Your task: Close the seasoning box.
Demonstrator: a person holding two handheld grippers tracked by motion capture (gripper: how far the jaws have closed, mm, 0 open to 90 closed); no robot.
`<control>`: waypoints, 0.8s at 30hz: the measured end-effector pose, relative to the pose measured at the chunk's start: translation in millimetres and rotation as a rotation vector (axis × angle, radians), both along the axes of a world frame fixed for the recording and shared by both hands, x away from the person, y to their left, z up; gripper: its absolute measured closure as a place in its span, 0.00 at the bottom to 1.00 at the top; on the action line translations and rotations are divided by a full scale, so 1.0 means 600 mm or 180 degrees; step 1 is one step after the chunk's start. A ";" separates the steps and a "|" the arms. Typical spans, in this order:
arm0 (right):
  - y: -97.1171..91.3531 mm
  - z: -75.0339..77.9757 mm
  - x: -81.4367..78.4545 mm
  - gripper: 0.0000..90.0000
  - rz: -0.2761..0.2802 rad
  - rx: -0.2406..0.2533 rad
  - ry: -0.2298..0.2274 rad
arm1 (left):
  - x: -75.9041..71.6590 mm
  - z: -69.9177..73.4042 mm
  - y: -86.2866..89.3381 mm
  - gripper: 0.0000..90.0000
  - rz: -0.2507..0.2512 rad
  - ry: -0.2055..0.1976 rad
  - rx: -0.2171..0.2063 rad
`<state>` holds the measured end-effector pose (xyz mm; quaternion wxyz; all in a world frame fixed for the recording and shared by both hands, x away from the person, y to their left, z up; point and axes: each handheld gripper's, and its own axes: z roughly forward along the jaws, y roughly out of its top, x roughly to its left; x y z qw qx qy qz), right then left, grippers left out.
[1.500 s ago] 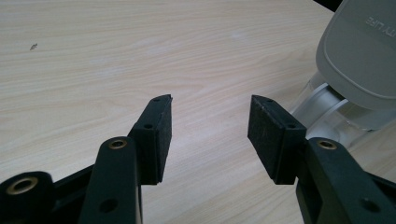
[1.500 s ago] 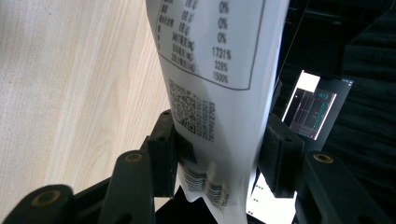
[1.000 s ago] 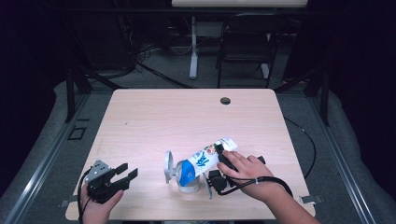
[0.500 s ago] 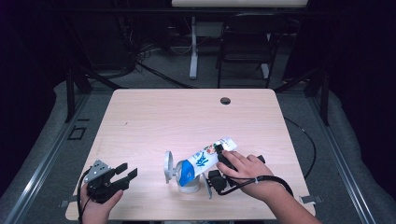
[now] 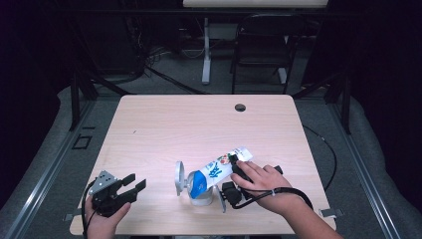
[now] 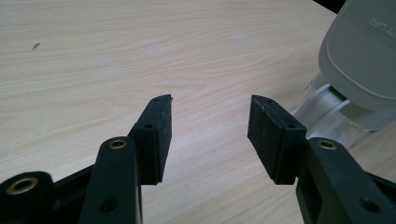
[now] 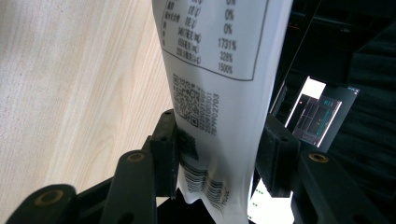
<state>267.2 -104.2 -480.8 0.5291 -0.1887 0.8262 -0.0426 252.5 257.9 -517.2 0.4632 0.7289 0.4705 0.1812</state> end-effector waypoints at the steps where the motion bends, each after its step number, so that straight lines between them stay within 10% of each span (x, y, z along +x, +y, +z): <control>1: 0.000 0.000 0.000 0.62 0.0000 -0.0005 -0.0001 | 0.000 0.000 0.000 0.56 0.0000 0.0001 0.0004; 24: 0.000 -0.003 0.002 0.64 0.0054 -0.0019 -0.0012 | 0.001 -0.001 0.000 0.56 -0.0001 0.0004 0.0010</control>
